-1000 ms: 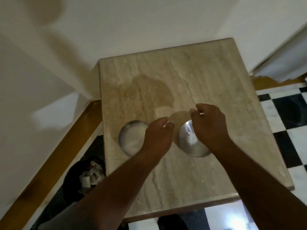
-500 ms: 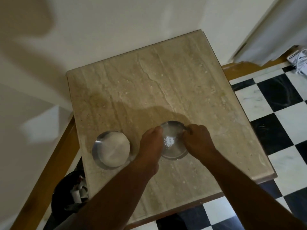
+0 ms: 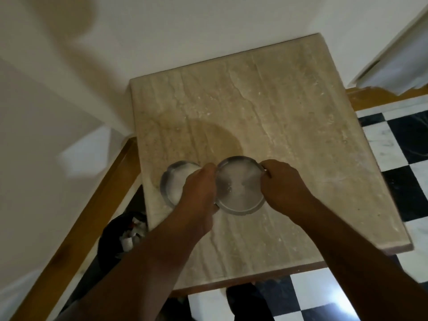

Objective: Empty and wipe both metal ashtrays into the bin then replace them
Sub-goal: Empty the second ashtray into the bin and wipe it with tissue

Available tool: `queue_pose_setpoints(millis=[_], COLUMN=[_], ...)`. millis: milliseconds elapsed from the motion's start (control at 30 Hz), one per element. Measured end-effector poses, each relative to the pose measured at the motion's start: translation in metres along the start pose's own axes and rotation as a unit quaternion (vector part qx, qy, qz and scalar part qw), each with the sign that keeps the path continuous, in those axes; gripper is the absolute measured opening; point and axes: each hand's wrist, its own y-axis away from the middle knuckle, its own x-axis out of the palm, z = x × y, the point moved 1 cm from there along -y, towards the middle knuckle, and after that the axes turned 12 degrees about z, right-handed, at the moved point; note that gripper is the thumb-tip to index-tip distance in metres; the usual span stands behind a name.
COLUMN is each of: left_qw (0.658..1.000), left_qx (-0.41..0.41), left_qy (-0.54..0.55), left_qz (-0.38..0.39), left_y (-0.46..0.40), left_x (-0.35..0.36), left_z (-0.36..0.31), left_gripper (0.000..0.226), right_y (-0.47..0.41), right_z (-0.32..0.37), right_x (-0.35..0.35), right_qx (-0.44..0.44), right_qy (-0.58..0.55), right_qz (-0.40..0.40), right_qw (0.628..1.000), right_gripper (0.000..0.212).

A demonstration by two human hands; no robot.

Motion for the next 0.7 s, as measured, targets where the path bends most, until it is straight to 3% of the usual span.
queue_pose_setpoints(millis=[133,433,600,700], left_qw=[0.998,0.991,0.985,0.98], left_qx=[0.043,0.048,-0.016,-0.041], left_qy=[0.03,0.125,0.169,0.196], left_qz=[0.047,-0.002,-0.012,0.009], left_y=[0.027,0.064,0.07,0.066], left_x=[-0.07,-0.226,-0.318,-0.354], left_z=[-0.003,0.02,0.059,0.085], left_gripper=[0.026,0.019,0.034,0.026], right_y=[0.014,0.031,0.032,0.029], right_z=[0.056,0.15,0.188,0.2], right_x=[0.027,0.121,0.202,0.247], right_qx=[-0.047,-0.181,-0.198,-0.167], right_qy=[-0.016,-0.024,-0.014,-0.028], right_qz=[0.039,0.11,0.183,0.232], right_qw=[0.998,0.977,0.963,0.958], right_gripper=[0.025,0.026,0.03,0.028])
